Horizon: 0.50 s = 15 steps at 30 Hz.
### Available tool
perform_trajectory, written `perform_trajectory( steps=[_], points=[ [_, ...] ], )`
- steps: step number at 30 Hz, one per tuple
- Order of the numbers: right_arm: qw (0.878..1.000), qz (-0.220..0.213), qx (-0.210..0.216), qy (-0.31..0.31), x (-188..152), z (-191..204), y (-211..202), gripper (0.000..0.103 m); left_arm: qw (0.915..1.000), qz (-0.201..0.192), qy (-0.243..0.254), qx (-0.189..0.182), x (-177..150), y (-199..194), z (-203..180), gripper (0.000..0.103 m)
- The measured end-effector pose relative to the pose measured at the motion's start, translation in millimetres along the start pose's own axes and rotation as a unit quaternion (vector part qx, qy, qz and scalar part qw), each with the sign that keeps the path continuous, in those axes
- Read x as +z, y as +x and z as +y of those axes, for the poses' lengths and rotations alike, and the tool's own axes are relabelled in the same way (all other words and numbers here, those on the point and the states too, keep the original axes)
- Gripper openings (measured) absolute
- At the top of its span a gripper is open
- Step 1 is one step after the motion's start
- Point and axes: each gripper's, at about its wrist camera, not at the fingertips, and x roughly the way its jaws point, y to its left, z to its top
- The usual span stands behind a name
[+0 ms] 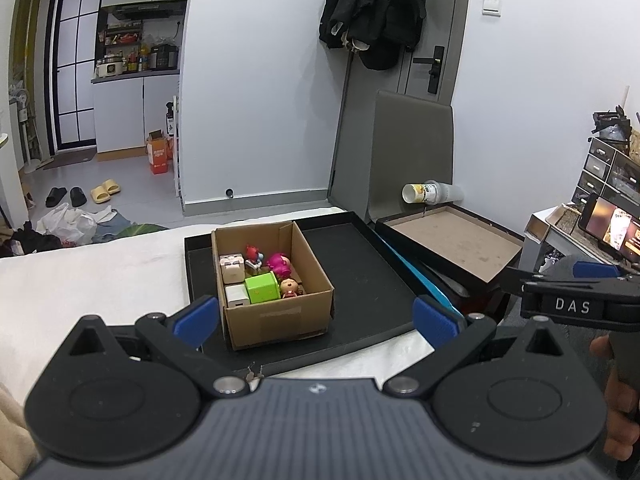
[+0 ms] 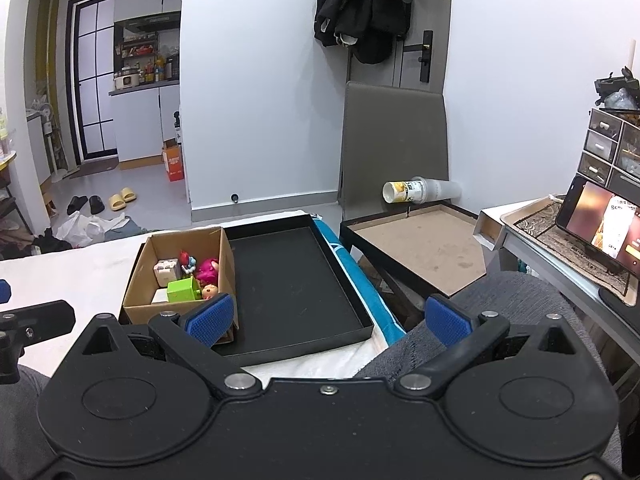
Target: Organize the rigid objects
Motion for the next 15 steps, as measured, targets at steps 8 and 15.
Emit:
perform_trajectory(
  steps=[8,15],
  points=[
    [1.000,0.006,0.007,0.002,0.1,-1.8,0.7,0.103,1.0000,0.007,-0.004,0.002,-2.9,0.0,2.1,0.103],
    [1.000,0.013,0.013,-0.006,-2.0,2.9,0.2,0.103,1.0000,0.007,-0.005,0.001,-1.9,-1.0,2.2,0.103]
  ],
)
